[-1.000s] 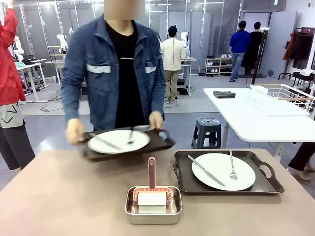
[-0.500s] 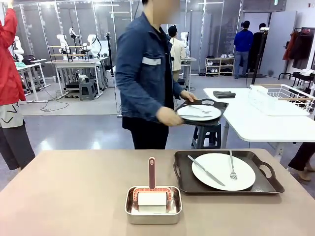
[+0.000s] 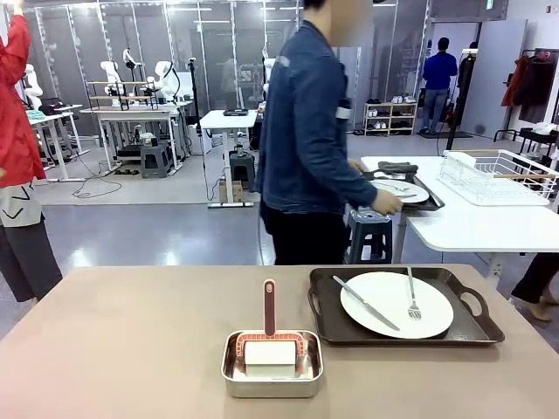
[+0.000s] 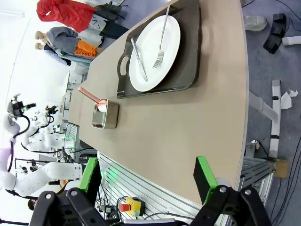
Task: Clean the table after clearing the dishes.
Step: When the left (or right) Handle tray is removed, use the left hand (or right hand) to clean the left (or right) side of the table with the Lint Roller.
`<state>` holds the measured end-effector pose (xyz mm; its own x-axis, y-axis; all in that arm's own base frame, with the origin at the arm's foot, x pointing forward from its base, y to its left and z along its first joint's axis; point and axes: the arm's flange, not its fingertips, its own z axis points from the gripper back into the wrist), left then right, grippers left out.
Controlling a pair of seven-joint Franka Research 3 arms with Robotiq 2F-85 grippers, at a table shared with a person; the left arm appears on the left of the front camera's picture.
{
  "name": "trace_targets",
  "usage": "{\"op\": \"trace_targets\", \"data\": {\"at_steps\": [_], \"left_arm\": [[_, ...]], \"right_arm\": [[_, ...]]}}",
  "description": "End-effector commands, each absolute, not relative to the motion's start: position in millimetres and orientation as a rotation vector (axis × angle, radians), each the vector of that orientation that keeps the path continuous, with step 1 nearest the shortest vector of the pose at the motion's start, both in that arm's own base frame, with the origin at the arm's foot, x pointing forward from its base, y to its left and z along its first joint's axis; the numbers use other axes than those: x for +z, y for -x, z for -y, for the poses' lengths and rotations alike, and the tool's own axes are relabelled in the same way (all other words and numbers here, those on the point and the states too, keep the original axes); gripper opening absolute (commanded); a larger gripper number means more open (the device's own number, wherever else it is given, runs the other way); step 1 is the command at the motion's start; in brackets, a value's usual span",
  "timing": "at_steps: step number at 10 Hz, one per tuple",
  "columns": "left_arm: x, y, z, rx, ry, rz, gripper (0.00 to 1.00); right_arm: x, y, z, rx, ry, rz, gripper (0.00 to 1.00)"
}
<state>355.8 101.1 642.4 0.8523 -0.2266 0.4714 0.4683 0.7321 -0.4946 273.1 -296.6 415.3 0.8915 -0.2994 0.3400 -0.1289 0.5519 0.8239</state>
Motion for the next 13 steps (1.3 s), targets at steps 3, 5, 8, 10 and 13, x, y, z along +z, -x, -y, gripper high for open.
{"op": "trace_targets", "data": {"at_steps": [3, 5, 8, 10, 13], "left_arm": [[634.1, -434.3, 135.7, -0.916, 0.175, 0.150, 1.00], [602.3, -417.6, 217.8, -1.107, 0.044, 0.105, 1.00], [565.3, -376.4, 260.6, -1.217, -0.038, 0.177, 1.00], [571.7, -396.8, 274.9, -1.193, 0.038, 0.028, 1.00], [565.2, -395.5, 275.2, -1.204, 0.019, 0.051, 1.00]], "right_arm": [[420.2, -269.8, 296.0, -0.107, -1.002, 0.484, 1.00], [420.2, -269.8, 296.0, -0.107, -1.002, 0.484, 1.00], [420.2, -269.8, 296.0, -0.107, -1.002, 0.484, 1.00], [420.2, -269.8, 296.0, -0.107, -1.002, 0.484, 1.00], [420.2, -269.8, 296.0, -0.107, -1.002, 0.484, 1.00]]}}
